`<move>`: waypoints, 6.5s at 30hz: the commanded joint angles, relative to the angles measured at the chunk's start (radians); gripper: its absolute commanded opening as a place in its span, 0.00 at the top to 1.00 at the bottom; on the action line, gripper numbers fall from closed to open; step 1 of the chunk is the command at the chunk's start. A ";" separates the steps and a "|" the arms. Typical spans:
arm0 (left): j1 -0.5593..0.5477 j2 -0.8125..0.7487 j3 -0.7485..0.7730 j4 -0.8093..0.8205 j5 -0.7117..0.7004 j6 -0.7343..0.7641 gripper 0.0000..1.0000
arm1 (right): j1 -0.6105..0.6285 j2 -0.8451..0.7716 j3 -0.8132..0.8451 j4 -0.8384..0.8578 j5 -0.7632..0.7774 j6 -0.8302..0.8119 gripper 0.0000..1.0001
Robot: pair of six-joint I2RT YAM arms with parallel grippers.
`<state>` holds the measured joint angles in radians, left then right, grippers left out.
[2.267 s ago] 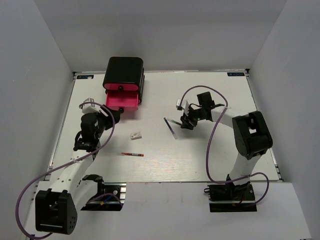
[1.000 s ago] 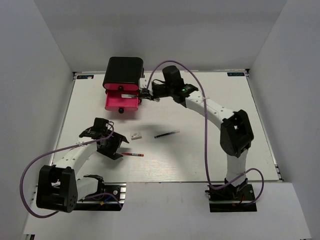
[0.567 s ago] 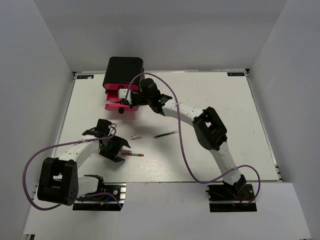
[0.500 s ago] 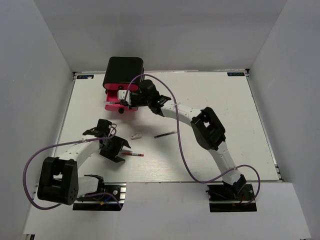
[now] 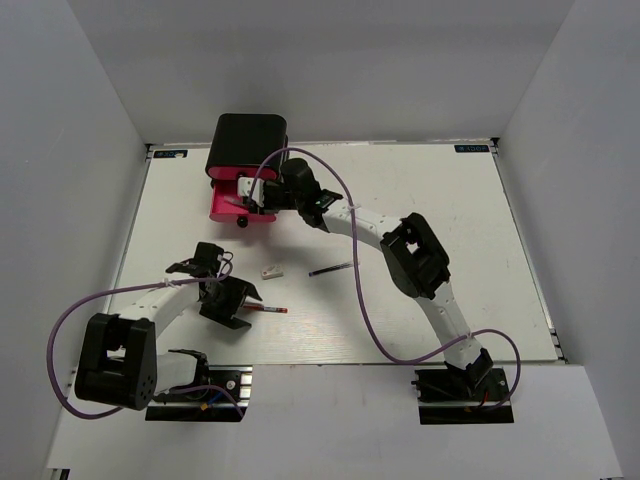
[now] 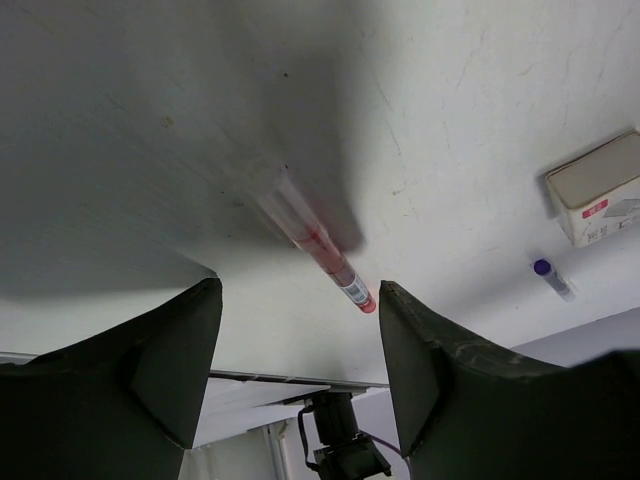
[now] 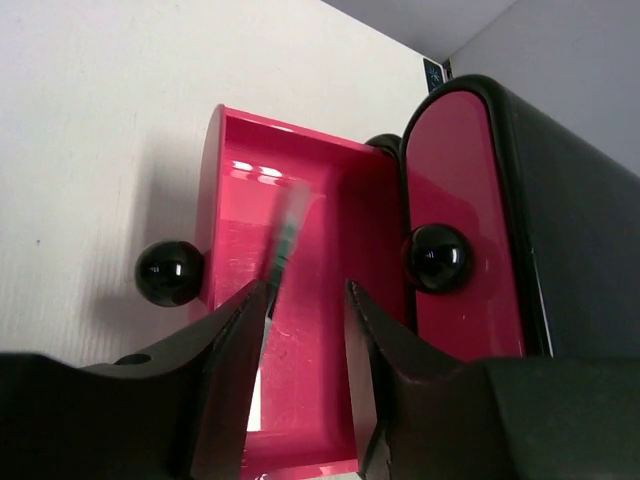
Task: Sort the stationery into containers
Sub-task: Place the pen in the drawer, then pick up the pen from the center of the board, then place the pen in the drawer, then pick up the pen from the center of the board, then place the pen in the drawer, then close the drawer in the storage box.
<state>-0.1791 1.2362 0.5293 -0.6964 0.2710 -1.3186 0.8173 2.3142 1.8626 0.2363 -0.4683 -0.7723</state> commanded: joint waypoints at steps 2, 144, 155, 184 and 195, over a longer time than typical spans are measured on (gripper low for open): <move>-0.003 0.020 0.000 0.023 0.010 -0.016 0.26 | -0.010 -0.033 0.000 0.055 0.031 -0.001 0.55; 0.070 -0.506 -0.213 0.433 -0.256 0.113 0.15 | -0.043 -0.065 0.075 0.020 -0.228 0.200 1.00; 0.070 -0.485 -0.204 0.433 -0.246 0.113 0.15 | -0.052 0.013 0.093 0.069 -0.201 0.248 0.97; 0.061 -0.002 -0.035 0.773 -0.246 0.147 0.80 | -0.147 -0.353 -0.337 0.287 -0.170 0.395 0.92; 0.061 0.267 0.135 0.824 -0.265 0.114 0.76 | -0.289 -0.627 -0.690 0.298 -0.159 0.400 0.92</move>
<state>-0.1150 1.4883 0.6254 0.1001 0.0196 -1.1942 0.5484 1.7367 1.2091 0.5026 -0.6270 -0.3916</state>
